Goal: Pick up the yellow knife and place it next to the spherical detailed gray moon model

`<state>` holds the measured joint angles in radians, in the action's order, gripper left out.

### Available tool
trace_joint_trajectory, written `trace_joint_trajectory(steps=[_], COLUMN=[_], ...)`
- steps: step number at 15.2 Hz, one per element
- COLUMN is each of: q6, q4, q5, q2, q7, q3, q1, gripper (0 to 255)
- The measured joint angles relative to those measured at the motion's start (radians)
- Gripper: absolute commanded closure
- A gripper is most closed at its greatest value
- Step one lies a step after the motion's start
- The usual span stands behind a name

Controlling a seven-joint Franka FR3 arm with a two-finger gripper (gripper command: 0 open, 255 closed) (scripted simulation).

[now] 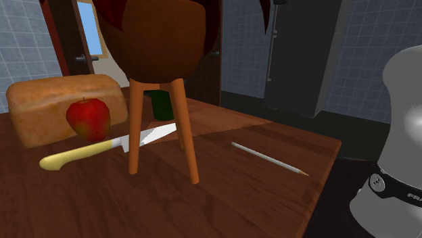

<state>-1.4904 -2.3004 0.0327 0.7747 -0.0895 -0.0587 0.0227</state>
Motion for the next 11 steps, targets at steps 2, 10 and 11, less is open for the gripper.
trace_joint_trajectory(steps=[2,10,11], q6=[-0.014,-0.244,-0.271], q4=[-0.004,-0.04,-0.029], q5=[-0.003,-0.057,-0.061], q2=[-0.01,-0.192,-0.227], q7=[-0.013,-0.247,-0.278], q3=[0.004,0.091,0.1], q1=[-0.003,-0.036,-0.04], gripper=[0,0,0])
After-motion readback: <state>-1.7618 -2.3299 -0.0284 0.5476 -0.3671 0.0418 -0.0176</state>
